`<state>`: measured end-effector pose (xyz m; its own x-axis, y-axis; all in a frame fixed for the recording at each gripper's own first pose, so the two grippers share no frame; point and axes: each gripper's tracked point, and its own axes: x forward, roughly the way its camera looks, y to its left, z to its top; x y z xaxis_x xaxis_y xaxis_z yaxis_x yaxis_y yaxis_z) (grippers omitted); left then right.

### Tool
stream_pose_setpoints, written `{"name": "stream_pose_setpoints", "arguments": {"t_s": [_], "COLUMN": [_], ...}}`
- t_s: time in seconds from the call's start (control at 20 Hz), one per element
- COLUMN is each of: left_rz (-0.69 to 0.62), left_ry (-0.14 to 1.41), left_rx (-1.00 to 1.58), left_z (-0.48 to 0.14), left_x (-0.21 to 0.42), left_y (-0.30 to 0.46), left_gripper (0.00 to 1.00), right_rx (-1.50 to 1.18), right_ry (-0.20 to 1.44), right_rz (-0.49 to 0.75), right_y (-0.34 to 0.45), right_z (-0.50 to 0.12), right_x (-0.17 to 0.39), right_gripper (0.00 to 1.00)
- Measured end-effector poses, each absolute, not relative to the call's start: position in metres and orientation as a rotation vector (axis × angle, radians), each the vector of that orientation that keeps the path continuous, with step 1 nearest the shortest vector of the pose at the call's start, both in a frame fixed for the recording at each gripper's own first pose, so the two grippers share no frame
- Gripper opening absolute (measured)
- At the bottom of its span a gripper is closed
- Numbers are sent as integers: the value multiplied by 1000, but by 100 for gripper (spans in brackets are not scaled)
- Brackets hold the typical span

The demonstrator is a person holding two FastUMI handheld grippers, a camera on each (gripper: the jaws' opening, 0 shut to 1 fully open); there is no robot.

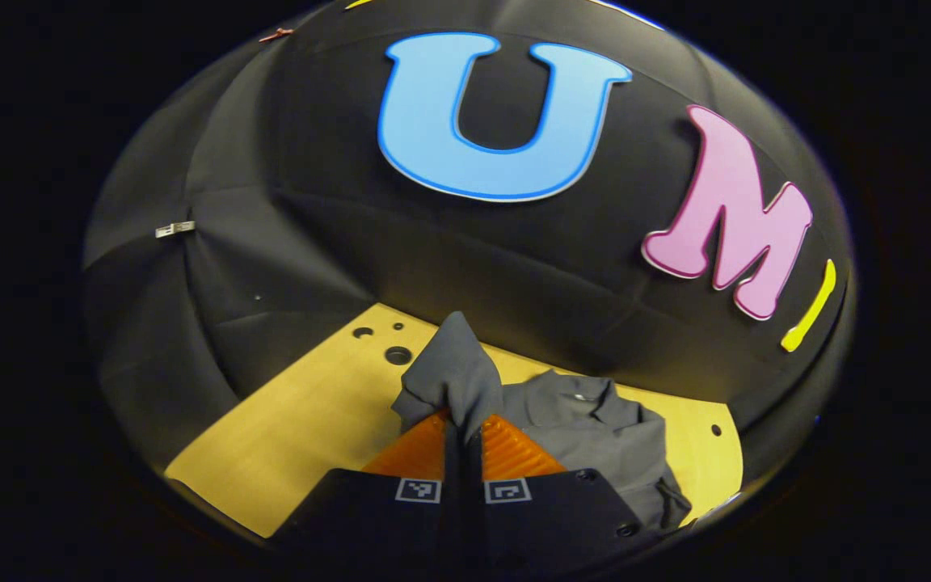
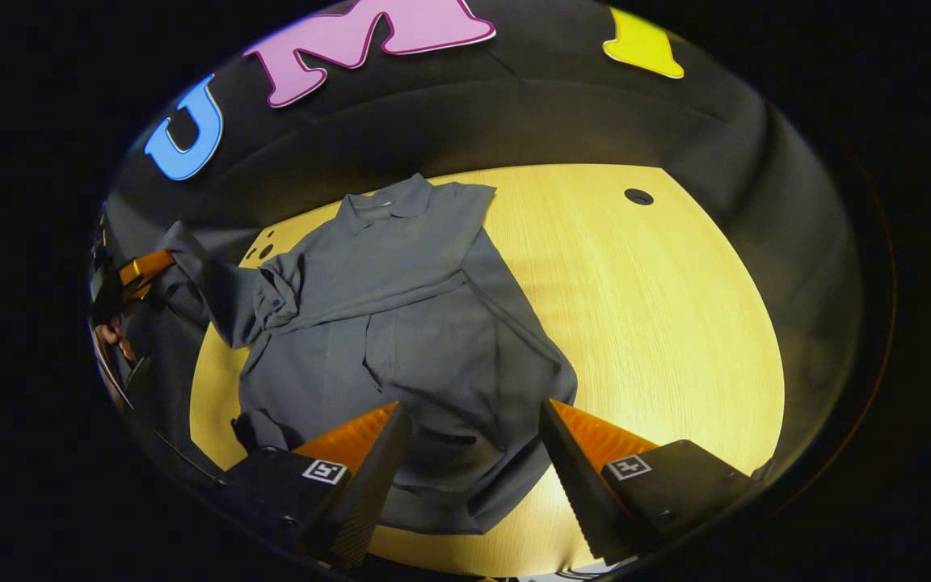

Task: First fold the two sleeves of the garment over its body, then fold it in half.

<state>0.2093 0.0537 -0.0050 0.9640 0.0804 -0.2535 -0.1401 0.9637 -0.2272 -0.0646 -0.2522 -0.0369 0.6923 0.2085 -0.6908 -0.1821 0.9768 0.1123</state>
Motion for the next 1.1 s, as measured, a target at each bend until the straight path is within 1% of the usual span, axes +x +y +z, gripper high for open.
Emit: {"name": "stream_pose_setpoints", "arguments": {"t_s": [0.2, 0.4, 0.55, 0.65, 0.75, 0.9, 1.0, 1.1], "left_rz": [70, 57, -12, -72, -137, -226, -256, -275], "left_ry": [231, 213, 214, 235, 239, 270, 305, 335], "left_rx": [-256, -286, -333, -315, -282, -222, -176, -145], "left_z": [3, 9, 15, 11, 10, -2, -15, -24], "left_x": [213, 207, 206, 206, 208, 210, 218, 221], "left_y": [3, -25, -55, -83, -115, -172, -202, -225], "left_gripper": [5, 5, 5, 5, 5, 5, 5, 10], "right_rx": [-12, -60, -82, -71, -17, 9, 35, 31], "right_ry": [796, 820, 794, 760, 729, 726, 735, 759], "right_rz": [275, 317, 335, 314, 320, 291, 285, 276], "right_y": [-254, -258, -257, -260, -258, -271, -277, -285], "right_z": [-43, -49, -43, -35, -25, -23, -24, -32], "right_x": [-67, -72, -81, -86, -93, -101, -104, -111], "right_gripper": [99, 99, 99, 100, 99, 99, 99, 99]}}
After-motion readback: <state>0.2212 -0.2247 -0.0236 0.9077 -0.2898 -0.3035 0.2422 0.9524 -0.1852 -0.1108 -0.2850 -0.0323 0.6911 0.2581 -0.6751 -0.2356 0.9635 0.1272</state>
